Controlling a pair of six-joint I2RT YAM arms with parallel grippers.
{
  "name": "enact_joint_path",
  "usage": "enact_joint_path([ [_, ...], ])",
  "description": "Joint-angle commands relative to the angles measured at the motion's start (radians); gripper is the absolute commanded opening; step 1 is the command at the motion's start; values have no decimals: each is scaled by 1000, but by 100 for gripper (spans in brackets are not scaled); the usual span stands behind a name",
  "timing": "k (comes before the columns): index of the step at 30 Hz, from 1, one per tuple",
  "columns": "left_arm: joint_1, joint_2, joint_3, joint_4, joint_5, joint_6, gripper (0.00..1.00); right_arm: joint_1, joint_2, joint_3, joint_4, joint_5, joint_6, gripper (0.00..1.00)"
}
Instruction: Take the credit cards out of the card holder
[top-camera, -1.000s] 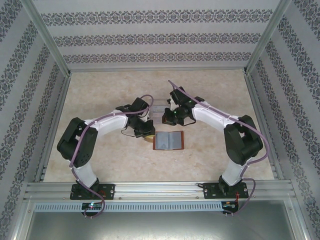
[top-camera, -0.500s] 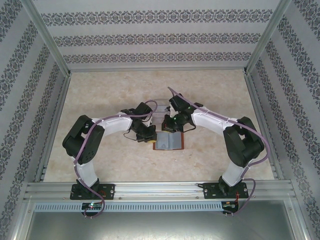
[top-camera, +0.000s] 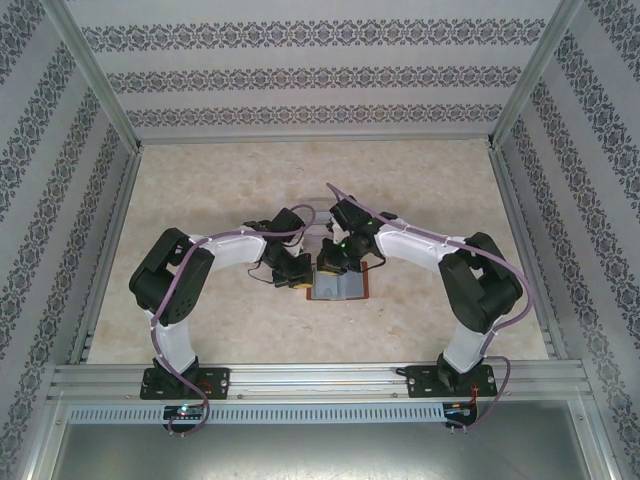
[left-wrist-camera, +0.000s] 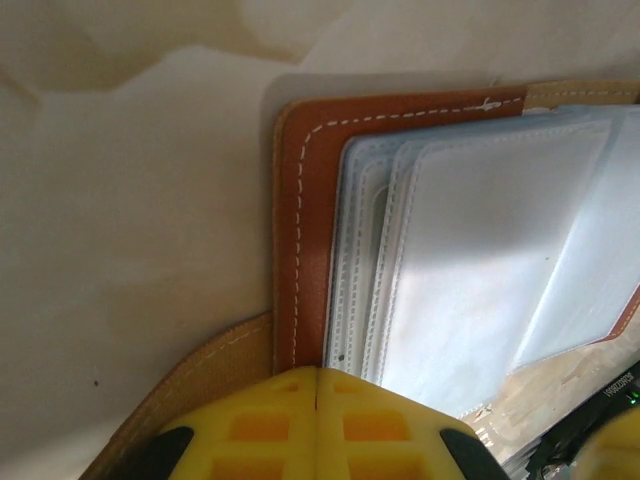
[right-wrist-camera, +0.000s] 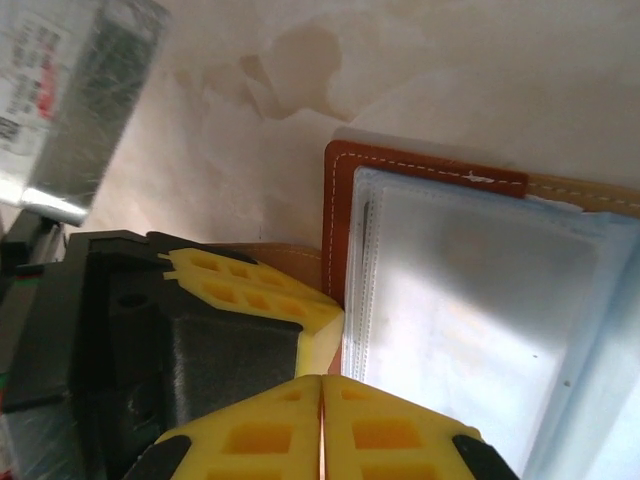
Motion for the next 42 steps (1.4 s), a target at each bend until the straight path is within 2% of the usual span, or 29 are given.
enact_joint_path([
  [1, -9, 13, -34, 12, -15, 14, 5, 13, 36, -12, 18, -16, 26, 10],
  [15, -8, 5, -41, 29, -14, 0, 5, 20, 105, 0, 12, -11, 18, 13],
  [24, -8, 2, -47, 34, -12, -2, 5, 28, 105, 13, -64, 57, -11, 20],
  [42, -8, -3, -48, 34, -10, -2, 5, 48, 91, 98, -241, 196, -61, 27],
])
